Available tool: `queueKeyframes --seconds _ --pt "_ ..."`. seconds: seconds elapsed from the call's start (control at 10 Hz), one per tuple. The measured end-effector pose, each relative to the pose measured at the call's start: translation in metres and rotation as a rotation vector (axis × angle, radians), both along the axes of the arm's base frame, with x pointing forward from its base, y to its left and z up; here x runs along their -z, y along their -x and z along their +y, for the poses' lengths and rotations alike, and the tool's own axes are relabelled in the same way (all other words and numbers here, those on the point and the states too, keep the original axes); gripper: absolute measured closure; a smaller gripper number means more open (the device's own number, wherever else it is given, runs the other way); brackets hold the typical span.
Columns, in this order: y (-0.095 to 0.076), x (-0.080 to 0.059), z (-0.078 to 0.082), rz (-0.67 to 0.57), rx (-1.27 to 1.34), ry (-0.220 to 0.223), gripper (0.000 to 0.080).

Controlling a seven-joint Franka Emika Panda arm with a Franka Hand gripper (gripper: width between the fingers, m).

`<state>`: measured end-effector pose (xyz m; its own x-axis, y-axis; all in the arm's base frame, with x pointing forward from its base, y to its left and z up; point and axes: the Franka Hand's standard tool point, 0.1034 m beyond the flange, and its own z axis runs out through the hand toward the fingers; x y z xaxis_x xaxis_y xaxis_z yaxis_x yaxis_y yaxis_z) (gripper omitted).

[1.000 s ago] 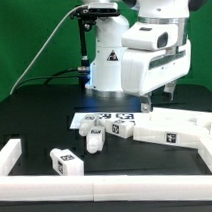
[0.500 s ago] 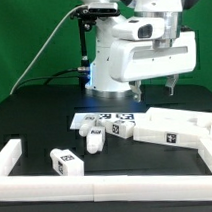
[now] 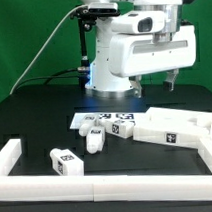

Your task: Assemble one leg

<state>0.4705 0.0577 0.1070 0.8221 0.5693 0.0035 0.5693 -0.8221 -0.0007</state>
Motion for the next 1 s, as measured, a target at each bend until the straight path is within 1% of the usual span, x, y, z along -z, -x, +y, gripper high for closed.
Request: queueKeyframes --seconds 0.1,0.2,0.3,0.4,0.5,0.6,0.8,0.9,1.0 --pt "0.003 0.0 0.001 -0.01 0.149 -0.002 0.0149" --pt "0.017 0.004 0.002 0.0 0.326 0.004 0.0149" --pt "0.022 0.011 0.003 0.023 0.385 0.012 0.0149" --pt "0.029 0.025 -0.001 0.006 0.33 -0.012 0.0149" --pt "0.028 0.025 -0.011 0.003 0.33 -0.032 0.0149" --pt "0.026 0.023 -0.009 0.0 0.342 -0.032 0.0149" --pt "0.027 0.025 -0.009 0.003 0.34 -0.032 0.0149" --pt "0.033 0.027 -0.012 0.015 0.448 -0.037 0.0149" --pt "0.047 0.032 -0.017 0.04 0.61 -0.031 0.0149"
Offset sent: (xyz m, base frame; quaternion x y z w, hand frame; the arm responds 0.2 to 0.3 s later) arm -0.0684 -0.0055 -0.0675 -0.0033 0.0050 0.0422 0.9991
